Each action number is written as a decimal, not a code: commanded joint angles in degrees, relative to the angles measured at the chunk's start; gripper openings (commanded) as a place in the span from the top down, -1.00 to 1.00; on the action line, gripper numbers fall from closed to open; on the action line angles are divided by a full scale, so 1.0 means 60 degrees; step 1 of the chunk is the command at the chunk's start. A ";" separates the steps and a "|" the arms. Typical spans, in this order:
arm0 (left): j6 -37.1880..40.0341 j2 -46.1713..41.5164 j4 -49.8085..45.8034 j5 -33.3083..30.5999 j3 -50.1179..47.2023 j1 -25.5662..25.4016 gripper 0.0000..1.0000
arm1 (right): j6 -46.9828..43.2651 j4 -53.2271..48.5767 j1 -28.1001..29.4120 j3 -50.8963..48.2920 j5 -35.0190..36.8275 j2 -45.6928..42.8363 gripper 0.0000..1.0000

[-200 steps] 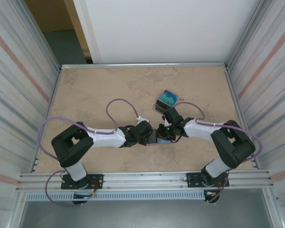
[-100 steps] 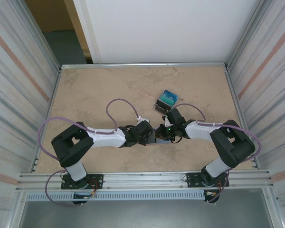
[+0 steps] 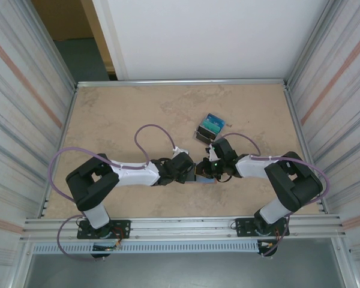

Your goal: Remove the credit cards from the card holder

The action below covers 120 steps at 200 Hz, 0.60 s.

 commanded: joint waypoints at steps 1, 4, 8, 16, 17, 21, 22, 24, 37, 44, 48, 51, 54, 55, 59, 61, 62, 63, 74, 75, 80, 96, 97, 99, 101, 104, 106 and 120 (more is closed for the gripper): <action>0.0073 0.0235 -0.0323 0.0122 0.0056 -0.0131 0.39 | 0.0378 0.0976 -0.0020 -0.0163 -0.0670 0.0175 0.73; 0.0064 0.0228 -0.0327 0.0105 0.0056 -0.0144 0.39 | 0.0394 0.1033 -0.0024 -0.0170 -0.0707 0.0182 0.73; 0.0060 0.0240 -0.0328 0.0117 0.0064 -0.0147 0.39 | 0.0419 0.1105 -0.0021 -0.0182 -0.0741 0.0197 0.72; 0.0062 0.0248 -0.0326 0.0110 0.0079 -0.0163 0.39 | 0.0446 0.1180 -0.0017 -0.0196 -0.0779 0.0206 0.71; 0.0060 0.0241 -0.0335 0.0116 0.0075 -0.0170 0.39 | 0.0444 0.1187 -0.0026 -0.0184 -0.0779 0.0203 0.71; 0.0058 0.0245 -0.0330 0.0118 0.0071 -0.0177 0.39 | 0.0450 0.1214 -0.0021 -0.0170 -0.0804 0.0203 0.70; 0.0051 0.0248 -0.0330 0.0112 0.0079 -0.0178 0.39 | 0.0454 0.1219 -0.0021 -0.0170 -0.0806 0.0210 0.70; 0.0056 0.0249 -0.0330 0.0112 0.0073 -0.0178 0.39 | 0.0457 0.1215 -0.0021 -0.0171 -0.0815 0.0214 0.69; 0.0054 0.0246 -0.0316 0.0105 0.0097 -0.0206 0.39 | 0.0450 0.1222 -0.0026 -0.0142 -0.0812 0.0216 0.69; 0.0058 0.0263 -0.0317 0.0120 0.0100 -0.0220 0.39 | 0.0465 0.1221 -0.0021 -0.0123 -0.0830 0.0251 0.69; 0.0056 0.0255 -0.0315 0.0117 0.0108 -0.0222 0.39 | 0.0458 0.1214 -0.0021 -0.0098 -0.0824 0.0263 0.69; 0.0049 0.0252 -0.0328 0.0112 0.0109 -0.0222 0.39 | 0.0465 0.1217 -0.0020 -0.0098 -0.0847 0.0273 0.69; 0.0050 0.0261 -0.0329 0.0119 0.0101 -0.0225 0.39 | 0.0466 0.1217 -0.0030 -0.0085 -0.0851 0.0287 0.69; 0.0054 0.0255 -0.0337 0.0120 0.0101 -0.0231 0.39 | 0.0469 0.1213 -0.0032 -0.0084 -0.0852 0.0296 0.69; 0.0047 0.0258 -0.0341 0.0116 0.0113 -0.0236 0.39 | 0.0472 0.1208 -0.0021 -0.0094 -0.0852 0.0316 0.70; 0.0048 0.0255 -0.0343 0.0098 0.0115 -0.0236 0.39 | 0.0479 0.1198 -0.0028 -0.0097 -0.0852 0.0329 0.70; 0.0046 0.0260 -0.0344 0.0110 0.0115 -0.0236 0.38 | 0.0483 0.1203 -0.0032 -0.0090 -0.0852 0.0331 0.71; 0.0045 0.0262 -0.0344 0.0094 0.0115 -0.0236 0.39 | 0.0485 0.1206 -0.0033 -0.0086 -0.0845 0.0332 0.71; 0.0051 0.0256 -0.0341 0.0093 0.0115 -0.0236 0.39 | 0.0474 0.1154 -0.0024 -0.0084 -0.0797 0.0356 0.74; 0.0045 0.0260 -0.0341 0.0093 0.0115 -0.0236 0.38 | 0.0473 0.1145 -0.0022 -0.0083 -0.0781 0.0359 0.75; 0.0045 0.0251 -0.0344 0.0078 0.0115 -0.0236 0.39 | 0.0473 0.1115 -0.0021 -0.0090 -0.0741 0.0376 0.80; 0.0044 0.0208 -0.0383 0.0034 0.0116 -0.0237 0.38 | 0.0459 0.1021 -0.0020 -0.0094 -0.0688 0.0399 0.88; 0.0051 0.0207 -0.0393 0.0027 0.0123 -0.0237 0.38 | 0.0458 0.1020 -0.0020 -0.0088 -0.0682 0.0396 0.88; 0.0053 0.0191 -0.0397 0.0010 0.0121 -0.0236 0.38 | 0.0458 0.1000 -0.0020 -0.0092 -0.0659 0.0400 0.89; 0.0046 0.0191 -0.0405 0.0006 0.0116 -0.0236 0.38 | 0.0447 0.0985 -0.0017 -0.0096 -0.0657 0.0401 0.90; 0.0031 0.0180 -0.0427 -0.0008 0.0115 -0.0229 0.38 | 0.0436 0.0954 -0.0020 -0.0097 -0.0628 0.0388 0.91; 0.0026 0.0163 -0.0442 -0.0028 0.0122 -0.0235 0.38 | 0.0430 0.0940 -0.0020 -0.0090 -0.0620 0.0391 0.92; 0.0045 0.0120 -0.0522 -0.0127 0.0115 -0.0236 0.37 | 0.0345 0.0684 -0.0035 -0.0083 -0.0444 0.0312 1.00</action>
